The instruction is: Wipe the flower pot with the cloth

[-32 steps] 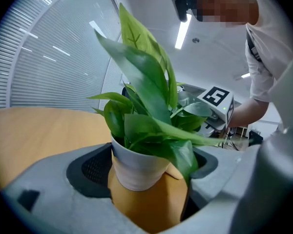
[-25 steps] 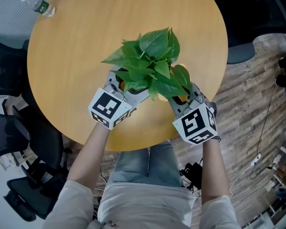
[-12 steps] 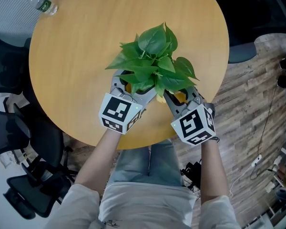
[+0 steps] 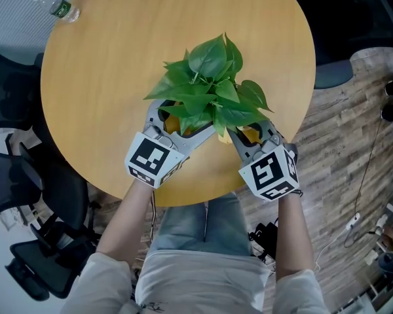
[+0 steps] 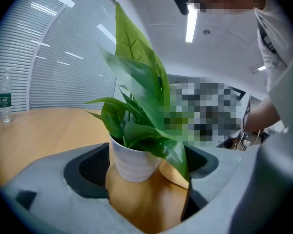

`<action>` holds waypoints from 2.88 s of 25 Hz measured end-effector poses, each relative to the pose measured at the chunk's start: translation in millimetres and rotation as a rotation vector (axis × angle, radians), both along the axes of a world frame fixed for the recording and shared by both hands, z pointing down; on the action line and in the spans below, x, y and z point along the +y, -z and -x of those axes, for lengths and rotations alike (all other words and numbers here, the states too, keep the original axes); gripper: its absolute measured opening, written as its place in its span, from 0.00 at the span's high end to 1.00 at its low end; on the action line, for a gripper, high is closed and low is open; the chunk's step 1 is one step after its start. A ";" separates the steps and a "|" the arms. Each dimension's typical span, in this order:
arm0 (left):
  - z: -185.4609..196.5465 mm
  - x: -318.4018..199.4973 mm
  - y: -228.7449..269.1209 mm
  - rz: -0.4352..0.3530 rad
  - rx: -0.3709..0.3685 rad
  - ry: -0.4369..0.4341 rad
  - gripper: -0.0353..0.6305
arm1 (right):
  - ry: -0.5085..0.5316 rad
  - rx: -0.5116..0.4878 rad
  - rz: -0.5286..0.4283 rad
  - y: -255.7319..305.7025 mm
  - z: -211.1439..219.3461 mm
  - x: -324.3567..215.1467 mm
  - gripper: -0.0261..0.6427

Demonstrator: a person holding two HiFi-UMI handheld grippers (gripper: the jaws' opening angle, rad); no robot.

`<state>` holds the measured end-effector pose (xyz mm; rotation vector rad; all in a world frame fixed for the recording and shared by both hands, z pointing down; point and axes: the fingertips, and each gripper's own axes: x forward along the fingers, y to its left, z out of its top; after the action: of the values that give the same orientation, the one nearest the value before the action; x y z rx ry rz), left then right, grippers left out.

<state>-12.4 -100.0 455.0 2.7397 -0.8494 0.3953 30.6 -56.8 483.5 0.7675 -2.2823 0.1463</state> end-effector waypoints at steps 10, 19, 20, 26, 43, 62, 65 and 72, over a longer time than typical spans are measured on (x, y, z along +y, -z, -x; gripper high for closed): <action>28.1 -0.8 -17.9 -0.041 -0.099 -0.251 0.27 | -0.027 0.003 0.007 -0.3 -5.9 -4.7 0.89; 28.5 -16.6 -11.5 -0.067 -0.035 -0.391 0.27 | -0.047 0.004 0.009 -1.4 -9.9 -9.5 0.89; 24.7 -19.8 -4.7 -0.072 -0.001 -0.392 0.27 | -0.051 0.003 0.009 -1.6 -10.9 -10.1 0.89; 4.3 -21.2 5.4 -0.064 0.056 -0.494 0.27 | -0.060 0.001 0.018 -2.9 -11.5 -9.2 0.89; -9.0 -20.7 5.5 -0.028 0.121 -0.499 0.28 | -0.156 0.025 -0.022 3.8 -50.8 -50.4 0.89; -19.0 -18.9 3.6 -0.019 0.087 -0.290 0.28 | -0.087 0.038 -0.043 6.3 -26.3 -30.9 0.89; -20.8 -17.8 2.8 -0.024 0.070 -0.250 0.28 | -0.087 0.032 -0.039 4.8 -24.5 -25.7 0.89; -20.9 -18.6 2.1 -0.018 0.060 -0.181 0.28 | -0.074 0.030 -0.032 3.4 -18.2 -18.7 0.89</action>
<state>8.4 -118.6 452.9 2.8394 -0.5951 0.3385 48.9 -75.5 480.1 0.8660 -2.2334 0.1324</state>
